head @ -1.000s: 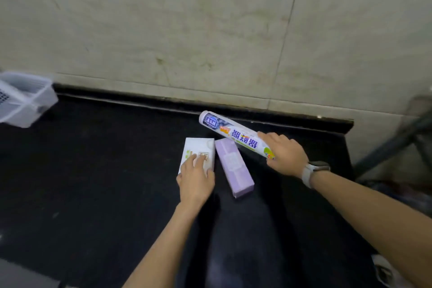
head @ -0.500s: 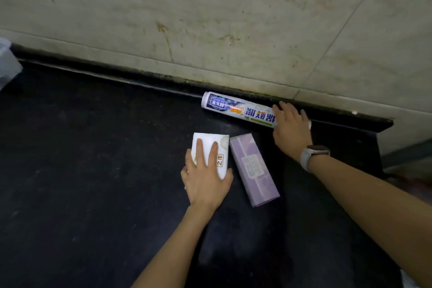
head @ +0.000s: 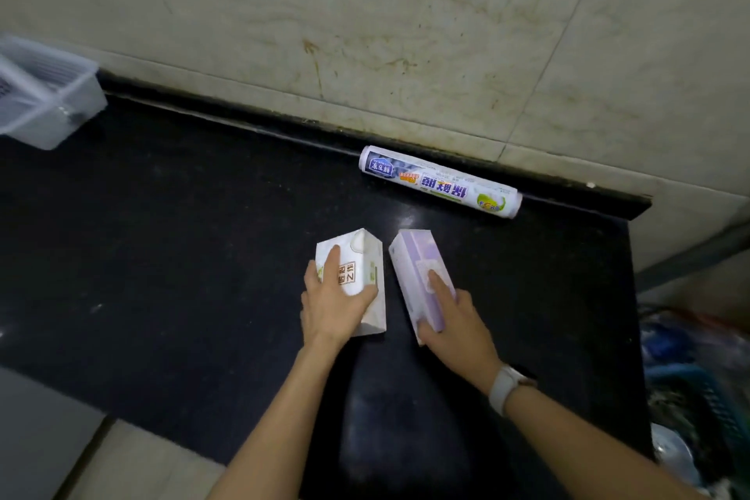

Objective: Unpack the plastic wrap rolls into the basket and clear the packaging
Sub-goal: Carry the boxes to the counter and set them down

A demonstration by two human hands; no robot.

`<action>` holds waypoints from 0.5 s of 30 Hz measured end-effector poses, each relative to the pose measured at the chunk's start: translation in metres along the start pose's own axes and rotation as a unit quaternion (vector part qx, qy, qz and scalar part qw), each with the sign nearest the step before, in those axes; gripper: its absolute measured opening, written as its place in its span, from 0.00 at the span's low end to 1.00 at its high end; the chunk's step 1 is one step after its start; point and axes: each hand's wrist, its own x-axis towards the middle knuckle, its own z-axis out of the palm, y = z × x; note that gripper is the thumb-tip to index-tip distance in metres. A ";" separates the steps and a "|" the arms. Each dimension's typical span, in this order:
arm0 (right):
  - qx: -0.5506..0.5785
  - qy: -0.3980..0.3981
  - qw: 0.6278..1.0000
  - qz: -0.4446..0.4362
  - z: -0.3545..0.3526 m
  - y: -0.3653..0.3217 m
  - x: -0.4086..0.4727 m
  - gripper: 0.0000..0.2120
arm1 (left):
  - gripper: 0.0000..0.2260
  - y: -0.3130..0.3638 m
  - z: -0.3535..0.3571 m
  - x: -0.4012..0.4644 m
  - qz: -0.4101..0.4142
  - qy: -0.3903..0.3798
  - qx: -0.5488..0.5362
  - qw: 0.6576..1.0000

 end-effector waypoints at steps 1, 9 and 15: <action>0.014 0.003 1.000 -0.015 0.006 0.000 -0.011 0.33 | 0.38 -0.014 -0.004 -0.022 -0.006 0.024 -0.022 0.999; 0.176 -0.064 0.966 -0.178 0.088 -0.064 -0.096 0.28 | 0.37 -0.149 -0.069 -0.184 -0.156 0.260 -0.151 0.941; 0.127 -0.207 0.938 -0.249 0.180 -0.157 -0.127 0.28 | 0.36 -0.249 -0.140 -0.233 -0.243 0.379 -0.190 0.873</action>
